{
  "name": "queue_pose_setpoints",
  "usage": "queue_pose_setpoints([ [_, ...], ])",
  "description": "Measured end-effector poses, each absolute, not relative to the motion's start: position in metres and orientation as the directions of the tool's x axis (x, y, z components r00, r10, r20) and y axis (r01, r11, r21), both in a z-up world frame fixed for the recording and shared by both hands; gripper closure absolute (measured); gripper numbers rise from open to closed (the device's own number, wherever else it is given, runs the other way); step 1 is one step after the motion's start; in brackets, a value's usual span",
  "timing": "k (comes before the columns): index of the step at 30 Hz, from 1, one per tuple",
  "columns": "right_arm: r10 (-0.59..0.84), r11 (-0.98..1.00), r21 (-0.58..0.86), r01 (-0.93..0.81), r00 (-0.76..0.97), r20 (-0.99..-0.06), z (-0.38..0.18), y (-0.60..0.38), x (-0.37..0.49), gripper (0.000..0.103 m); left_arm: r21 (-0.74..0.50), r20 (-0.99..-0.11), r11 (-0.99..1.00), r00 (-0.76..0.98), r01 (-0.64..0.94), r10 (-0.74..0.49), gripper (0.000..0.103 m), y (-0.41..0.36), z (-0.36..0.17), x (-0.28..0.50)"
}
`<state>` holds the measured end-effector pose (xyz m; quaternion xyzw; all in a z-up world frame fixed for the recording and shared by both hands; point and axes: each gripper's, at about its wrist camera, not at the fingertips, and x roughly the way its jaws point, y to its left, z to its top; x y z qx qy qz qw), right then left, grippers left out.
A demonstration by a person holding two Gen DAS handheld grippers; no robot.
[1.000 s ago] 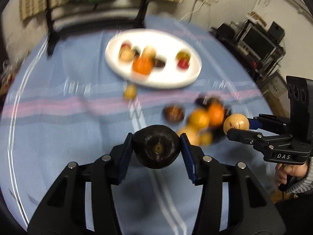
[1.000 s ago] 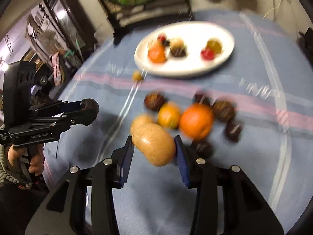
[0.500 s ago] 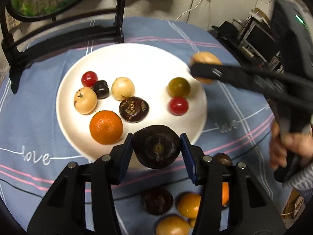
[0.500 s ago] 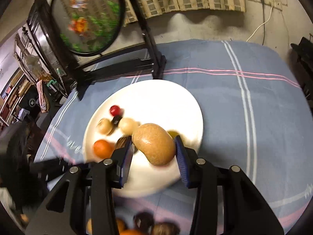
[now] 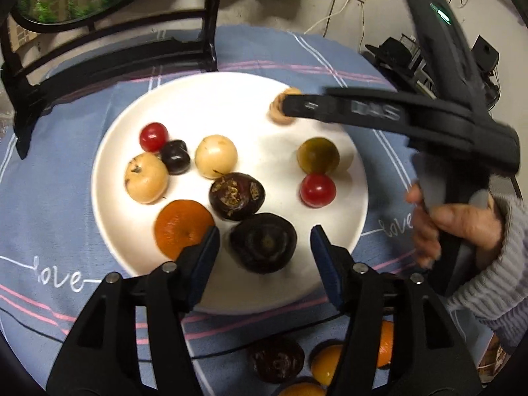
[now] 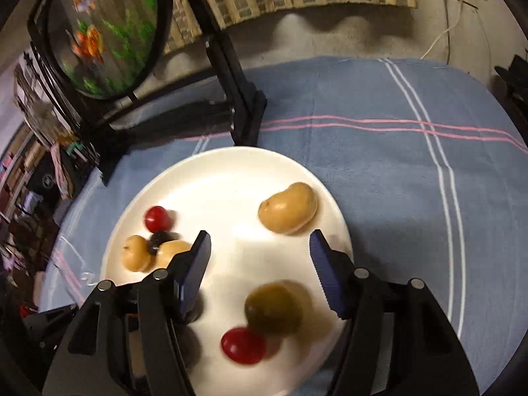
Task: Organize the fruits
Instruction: 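Carry both fruits onto the white plate and open both tools, then move both open tools back toward the fruit pile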
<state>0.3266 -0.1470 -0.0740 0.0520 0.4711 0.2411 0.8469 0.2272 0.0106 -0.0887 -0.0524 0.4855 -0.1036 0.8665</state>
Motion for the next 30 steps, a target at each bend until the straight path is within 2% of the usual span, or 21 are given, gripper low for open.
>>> queue_pose_setpoints([
  [6, 0.418, 0.908, 0.350, -0.230, 0.477, -0.773, -0.058, -0.198, 0.262, 0.039, -0.184, -0.827, 0.981, 0.530, 0.062, -0.188, 0.031, 0.043, -0.073, 0.185],
  [12, 0.372, 0.925, 0.364, -0.113, 0.477, -0.796, -0.062, -0.240, 0.174, 0.039, -0.206, -0.868, 0.978, 0.468, -0.032, -0.168, 0.029, 0.080, -0.092, 0.117],
  [18, 0.342, 0.930, 0.367, -0.026, 0.427, -0.837, -0.075, -0.259, 0.095, 0.039, -0.204, -0.896, 0.978, 0.411, -0.042, -0.169, 0.027, 0.088, -0.115, 0.065],
  [22, 0.329, 0.940, 0.340, -0.031, 0.350, -0.877, -0.084, -0.251, 0.078, 0.039, -0.209, -0.890, 0.978, 0.418, -0.019, -0.182, 0.025, 0.083, -0.113, 0.058],
  [30, 0.313, 0.949, 0.302, -0.091, 0.393, -0.865, -0.064, -0.240, 0.068, 0.039, -0.194, -0.882, 0.981, 0.433, 0.025, -0.185, 0.025, 0.075, -0.107, 0.067],
])
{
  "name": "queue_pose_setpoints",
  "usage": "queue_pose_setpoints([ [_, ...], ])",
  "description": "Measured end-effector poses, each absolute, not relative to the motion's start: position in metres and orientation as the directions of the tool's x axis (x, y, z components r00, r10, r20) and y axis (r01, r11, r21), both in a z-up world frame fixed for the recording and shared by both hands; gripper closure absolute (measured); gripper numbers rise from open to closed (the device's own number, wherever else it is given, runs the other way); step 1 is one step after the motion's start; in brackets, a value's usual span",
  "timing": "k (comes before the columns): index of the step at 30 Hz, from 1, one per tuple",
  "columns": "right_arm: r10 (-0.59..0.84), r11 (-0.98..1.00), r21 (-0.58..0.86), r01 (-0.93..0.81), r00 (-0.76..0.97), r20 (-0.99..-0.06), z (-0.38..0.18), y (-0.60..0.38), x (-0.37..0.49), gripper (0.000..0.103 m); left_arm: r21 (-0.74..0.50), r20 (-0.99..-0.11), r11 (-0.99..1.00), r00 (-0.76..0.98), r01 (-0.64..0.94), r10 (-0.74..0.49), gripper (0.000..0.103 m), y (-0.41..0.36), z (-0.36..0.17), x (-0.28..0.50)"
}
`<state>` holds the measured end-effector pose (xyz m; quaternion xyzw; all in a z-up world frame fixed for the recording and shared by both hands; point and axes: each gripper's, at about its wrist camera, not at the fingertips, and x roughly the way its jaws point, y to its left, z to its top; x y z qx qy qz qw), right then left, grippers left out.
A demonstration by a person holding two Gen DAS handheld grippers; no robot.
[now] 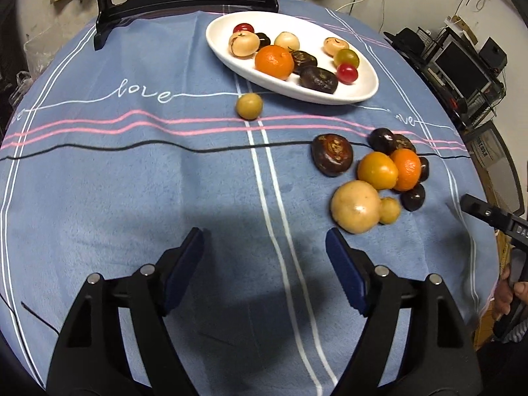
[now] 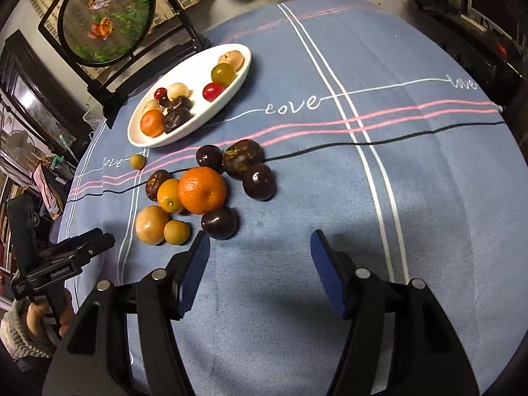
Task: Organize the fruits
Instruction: 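Move both open tools back toward the fruit pile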
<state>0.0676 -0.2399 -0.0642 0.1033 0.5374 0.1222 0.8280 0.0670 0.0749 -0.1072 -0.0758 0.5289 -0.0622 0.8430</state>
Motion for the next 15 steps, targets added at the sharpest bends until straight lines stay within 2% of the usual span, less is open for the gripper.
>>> queue_pose_setpoints([
  [7, 0.318, 0.946, 0.316, -0.068, 0.367, -0.874, -0.074, -0.242, 0.072, 0.039, -0.165, -0.891, 0.985, 0.435, -0.048, -0.128, 0.025, 0.095, -0.110, 0.084],
  [15, 0.330, 0.943, 0.323, -0.077, 0.327, -0.885, -0.085, -0.240, 0.079, 0.039, -0.116, -0.894, 0.993, 0.439, -0.039, -0.087, 0.025, 0.096, -0.113, 0.110],
])
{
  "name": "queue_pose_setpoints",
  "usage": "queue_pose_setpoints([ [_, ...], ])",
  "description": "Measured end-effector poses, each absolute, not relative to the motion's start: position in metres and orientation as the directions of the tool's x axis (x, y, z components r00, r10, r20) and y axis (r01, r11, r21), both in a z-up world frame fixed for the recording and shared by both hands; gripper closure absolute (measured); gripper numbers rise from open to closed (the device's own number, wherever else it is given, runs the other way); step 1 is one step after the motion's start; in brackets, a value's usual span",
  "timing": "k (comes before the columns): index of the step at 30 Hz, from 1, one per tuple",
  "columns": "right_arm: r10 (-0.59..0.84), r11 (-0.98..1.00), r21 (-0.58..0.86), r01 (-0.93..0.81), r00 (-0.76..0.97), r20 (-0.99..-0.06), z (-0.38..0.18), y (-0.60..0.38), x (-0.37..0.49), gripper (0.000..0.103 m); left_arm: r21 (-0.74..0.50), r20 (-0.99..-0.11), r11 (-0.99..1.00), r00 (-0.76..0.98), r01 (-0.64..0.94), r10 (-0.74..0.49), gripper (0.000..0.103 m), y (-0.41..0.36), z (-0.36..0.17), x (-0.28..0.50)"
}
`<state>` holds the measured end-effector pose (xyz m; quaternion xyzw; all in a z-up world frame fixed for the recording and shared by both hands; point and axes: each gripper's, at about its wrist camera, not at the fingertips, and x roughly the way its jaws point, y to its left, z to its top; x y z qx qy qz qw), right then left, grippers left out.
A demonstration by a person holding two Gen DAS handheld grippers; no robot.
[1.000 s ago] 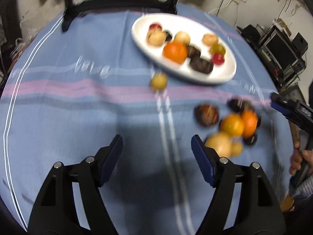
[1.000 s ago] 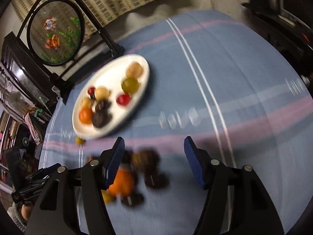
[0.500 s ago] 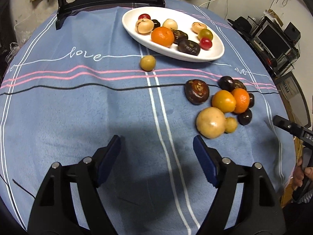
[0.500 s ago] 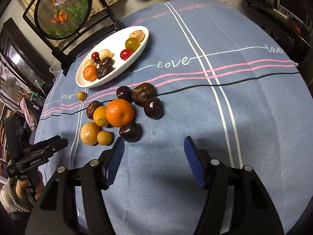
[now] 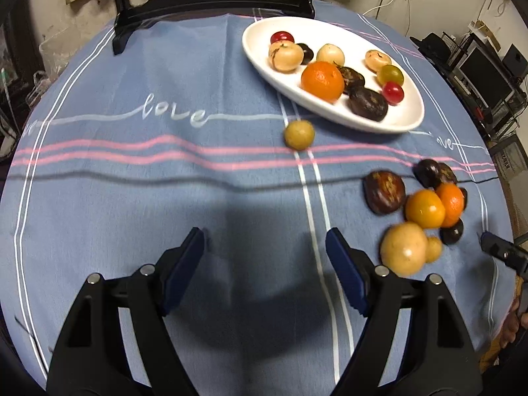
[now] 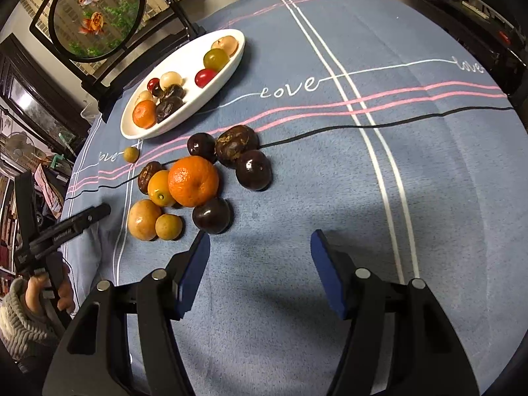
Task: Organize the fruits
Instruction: 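Move both open tools back toward the fruit pile, then grasp a small yellow-green round fruit with the left tool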
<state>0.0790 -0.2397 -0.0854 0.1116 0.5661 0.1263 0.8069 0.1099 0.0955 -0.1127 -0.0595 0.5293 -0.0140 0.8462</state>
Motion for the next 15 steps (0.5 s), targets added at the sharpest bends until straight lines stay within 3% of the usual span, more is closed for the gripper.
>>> queue_pose_setpoints([
  [7, 0.330, 0.943, 0.323, -0.074, 0.311, -0.891, -0.093, -0.239, 0.084, 0.039, -0.110, -0.869, 0.994, 0.485, 0.003, -0.098, 0.028, 0.087, -0.105, 0.159],
  [10, 0.326, 0.944, 0.324, -0.059, 0.301, -0.896, -0.097, -0.242, 0.084, 0.039, -0.126, -0.867, 0.992, 0.482, 0.031, -0.125, 0.044, 0.082, -0.107, 0.176],
  [15, 0.327, 0.943, 0.330, -0.043, 0.305, -0.894, -0.099, -0.246, 0.084, 0.039, -0.126, -0.874, 0.990, 0.466, 0.056, -0.138, 0.050, 0.076, -0.115, 0.190],
])
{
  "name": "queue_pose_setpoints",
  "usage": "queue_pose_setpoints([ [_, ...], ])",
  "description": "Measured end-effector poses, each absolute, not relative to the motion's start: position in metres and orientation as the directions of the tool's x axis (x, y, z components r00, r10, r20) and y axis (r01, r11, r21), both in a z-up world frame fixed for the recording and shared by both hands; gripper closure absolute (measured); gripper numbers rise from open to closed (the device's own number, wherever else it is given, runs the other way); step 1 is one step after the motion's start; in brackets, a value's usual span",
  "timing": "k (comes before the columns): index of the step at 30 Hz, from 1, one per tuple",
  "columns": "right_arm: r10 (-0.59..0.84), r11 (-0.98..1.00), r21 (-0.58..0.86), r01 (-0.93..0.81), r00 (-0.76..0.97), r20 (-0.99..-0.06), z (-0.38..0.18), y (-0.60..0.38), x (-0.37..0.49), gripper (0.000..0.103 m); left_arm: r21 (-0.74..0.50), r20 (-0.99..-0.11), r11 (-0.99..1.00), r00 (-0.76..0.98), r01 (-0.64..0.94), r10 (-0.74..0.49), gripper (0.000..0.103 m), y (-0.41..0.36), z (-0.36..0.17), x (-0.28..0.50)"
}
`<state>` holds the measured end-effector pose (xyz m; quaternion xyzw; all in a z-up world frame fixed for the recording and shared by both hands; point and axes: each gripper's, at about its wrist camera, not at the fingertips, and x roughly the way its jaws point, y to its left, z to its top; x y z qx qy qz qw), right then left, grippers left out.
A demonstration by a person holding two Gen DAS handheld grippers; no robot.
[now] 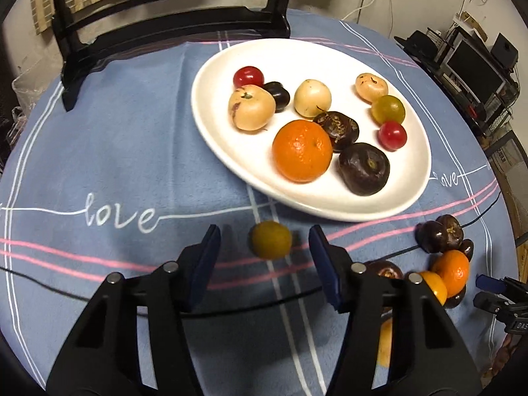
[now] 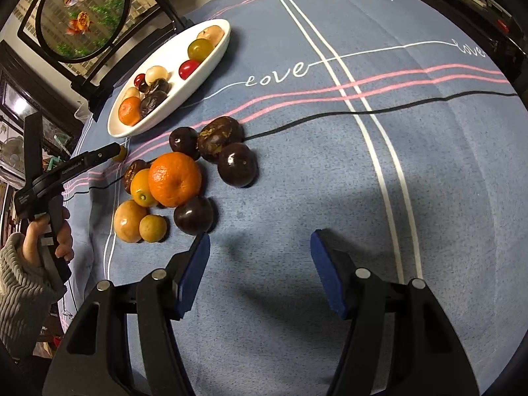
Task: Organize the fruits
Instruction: 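Grasp a small yellow-green round fruit with the left tool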
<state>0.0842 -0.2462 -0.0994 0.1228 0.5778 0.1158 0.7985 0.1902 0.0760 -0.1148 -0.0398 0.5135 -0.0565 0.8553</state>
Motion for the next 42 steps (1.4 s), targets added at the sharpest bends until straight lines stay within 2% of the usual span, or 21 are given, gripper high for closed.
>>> queue_pose_setpoints([
  [1, 0.327, 0.943, 0.330, -0.042, 0.305, -0.895, -0.100, -0.246, 0.084, 0.039, -0.135, -0.875, 0.989, 0.461, 0.060, -0.148, 0.054, 0.076, -0.117, 0.192],
  [3, 0.323, 0.944, 0.326, -0.043, 0.305, -0.896, -0.100, -0.246, 0.085, 0.039, -0.149, -0.880, 0.986, 0.444, 0.075, -0.166, 0.073, 0.073, -0.122, 0.194],
  [5, 0.321, 0.945, 0.323, -0.044, 0.305, -0.897, -0.101, -0.245, 0.085, 0.039, -0.141, -0.883, 0.987, 0.442, 0.075, -0.160, 0.077, 0.073, -0.126, 0.194],
  [11, 0.318, 0.947, 0.319, -0.046, 0.303, -0.898, -0.101, -0.245, 0.087, 0.039, -0.163, -0.867, 0.985, 0.467, 0.065, -0.174, 0.077, 0.076, -0.121, 0.183],
  [18, 0.341, 0.940, 0.331, -0.087, 0.316, -0.886, -0.098, -0.240, 0.088, 0.039, -0.214, -0.866, 0.975, 0.450, 0.063, -0.220, 0.077, 0.079, -0.111, 0.121],
  [26, 0.400, 0.895, 0.294, -0.336, 0.308, -0.863, -0.087, -0.194, 0.082, 0.039, -0.229, -0.890, 0.972, 0.394, 0.043, -0.227, 0.077, 0.076, -0.123, 0.064],
  [36, 0.404, 0.900, 0.296, -0.320, 0.358, -0.842, -0.077, -0.204, 0.106, 0.052, -0.224, -0.888, 0.974, 0.405, 0.030, -0.217, 0.077, 0.073, -0.118, 0.050],
  [42, 0.433, 0.867, 0.287, -0.407, 0.333, -0.837, -0.072, -0.183, 0.121, 0.053, -0.215, -0.893, 0.976, 0.401, 0.022, -0.206, 0.077, 0.074, -0.118, 0.048],
])
